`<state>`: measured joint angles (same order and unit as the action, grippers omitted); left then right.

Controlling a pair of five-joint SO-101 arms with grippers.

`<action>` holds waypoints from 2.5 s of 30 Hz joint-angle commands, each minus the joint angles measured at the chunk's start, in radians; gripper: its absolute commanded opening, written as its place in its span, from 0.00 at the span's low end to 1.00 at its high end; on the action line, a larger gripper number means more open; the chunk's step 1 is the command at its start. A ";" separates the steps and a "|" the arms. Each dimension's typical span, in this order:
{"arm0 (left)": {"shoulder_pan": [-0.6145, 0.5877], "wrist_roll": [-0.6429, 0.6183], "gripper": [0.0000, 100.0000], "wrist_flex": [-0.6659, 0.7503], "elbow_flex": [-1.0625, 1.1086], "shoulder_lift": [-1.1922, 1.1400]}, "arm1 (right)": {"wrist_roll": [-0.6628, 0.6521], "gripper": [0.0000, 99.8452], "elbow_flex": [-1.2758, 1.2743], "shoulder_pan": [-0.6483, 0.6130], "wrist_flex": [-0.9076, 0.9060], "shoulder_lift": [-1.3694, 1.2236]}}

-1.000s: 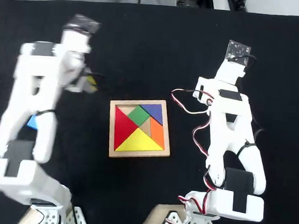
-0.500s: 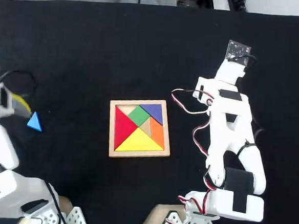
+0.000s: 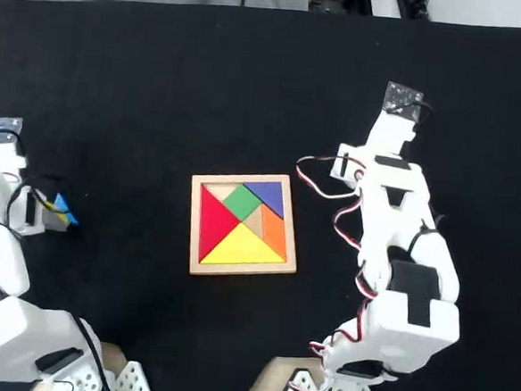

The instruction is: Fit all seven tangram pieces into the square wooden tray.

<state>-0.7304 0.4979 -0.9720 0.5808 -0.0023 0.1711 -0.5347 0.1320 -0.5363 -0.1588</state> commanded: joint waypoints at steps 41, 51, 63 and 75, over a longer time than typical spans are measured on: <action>0.222 0.333 0.08 0.336 -0.203 -0.112 | -0.126 0.01 0.081 -0.043 0.025 -0.016; 0.265 0.407 0.03 0.307 -0.088 -0.114 | -0.126 0.01 0.081 -0.043 0.021 -0.016; 0.173 0.637 0.03 0.493 0.128 -0.114 | -0.126 0.01 0.079 -0.043 0.018 -0.018; -0.061 0.809 0.03 0.448 0.312 0.098 | -0.126 0.01 0.079 -0.043 0.018 -0.018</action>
<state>-0.7242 1.2574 -0.4841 0.8247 -0.0023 0.0545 -0.5025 0.1043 -0.5332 -0.1834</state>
